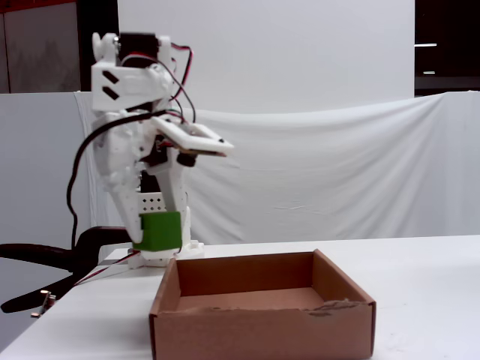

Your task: Grasp a green cube and put it in a box.

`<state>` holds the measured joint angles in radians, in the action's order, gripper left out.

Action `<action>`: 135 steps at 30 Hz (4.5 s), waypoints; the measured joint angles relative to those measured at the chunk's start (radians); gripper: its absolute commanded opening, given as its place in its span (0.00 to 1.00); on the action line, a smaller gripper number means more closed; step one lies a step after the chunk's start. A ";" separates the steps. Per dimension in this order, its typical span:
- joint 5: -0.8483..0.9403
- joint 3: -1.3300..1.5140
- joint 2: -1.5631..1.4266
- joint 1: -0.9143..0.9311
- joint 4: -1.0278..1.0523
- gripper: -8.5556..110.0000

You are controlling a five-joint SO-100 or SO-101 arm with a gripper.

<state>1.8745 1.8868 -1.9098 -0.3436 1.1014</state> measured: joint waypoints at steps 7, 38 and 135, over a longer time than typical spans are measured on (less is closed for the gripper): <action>-0.002 0.020 -0.032 -0.114 0.018 0.17; -0.002 0.133 0.109 -0.267 -0.095 0.17; -0.345 0.770 -0.818 0.324 0.035 0.28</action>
<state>1.5294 2.6569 -2.7274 -0.0199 1.1367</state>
